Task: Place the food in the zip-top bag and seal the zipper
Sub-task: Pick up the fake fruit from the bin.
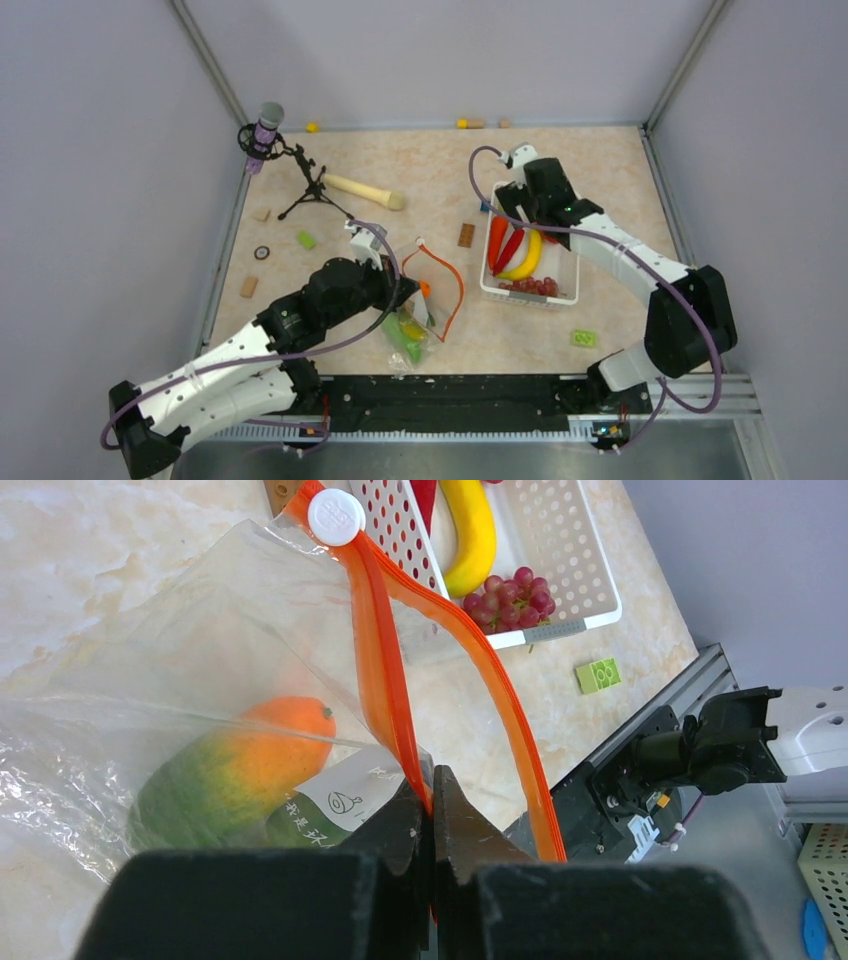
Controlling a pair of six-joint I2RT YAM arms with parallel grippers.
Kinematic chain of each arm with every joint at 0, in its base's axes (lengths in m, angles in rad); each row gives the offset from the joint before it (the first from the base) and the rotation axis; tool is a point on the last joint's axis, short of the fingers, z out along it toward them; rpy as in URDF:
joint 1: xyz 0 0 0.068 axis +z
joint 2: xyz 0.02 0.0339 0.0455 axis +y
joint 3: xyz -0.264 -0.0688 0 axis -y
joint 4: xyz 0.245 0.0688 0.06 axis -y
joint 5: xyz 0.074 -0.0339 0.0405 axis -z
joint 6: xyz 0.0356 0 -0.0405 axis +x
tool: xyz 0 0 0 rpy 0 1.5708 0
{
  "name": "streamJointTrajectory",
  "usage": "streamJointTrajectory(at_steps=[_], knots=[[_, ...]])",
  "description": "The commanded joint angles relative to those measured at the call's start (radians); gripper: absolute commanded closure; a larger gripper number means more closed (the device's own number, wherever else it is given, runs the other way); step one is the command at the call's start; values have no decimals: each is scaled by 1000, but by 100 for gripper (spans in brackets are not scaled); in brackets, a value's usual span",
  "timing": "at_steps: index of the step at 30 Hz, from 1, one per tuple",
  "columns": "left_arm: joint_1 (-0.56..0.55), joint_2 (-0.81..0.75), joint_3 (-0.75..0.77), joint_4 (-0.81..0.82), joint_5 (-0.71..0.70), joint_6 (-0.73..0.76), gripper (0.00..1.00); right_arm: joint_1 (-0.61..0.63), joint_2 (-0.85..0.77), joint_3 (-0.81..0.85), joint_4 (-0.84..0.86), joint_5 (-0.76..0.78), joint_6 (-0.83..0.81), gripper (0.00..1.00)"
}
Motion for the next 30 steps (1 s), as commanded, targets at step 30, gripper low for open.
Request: streamJointTrajectory(at_steps=[30], knots=[[-1, 19, 5, 54, 12, 26, 100, -241, 276, -61, 263, -348, 22, 39]])
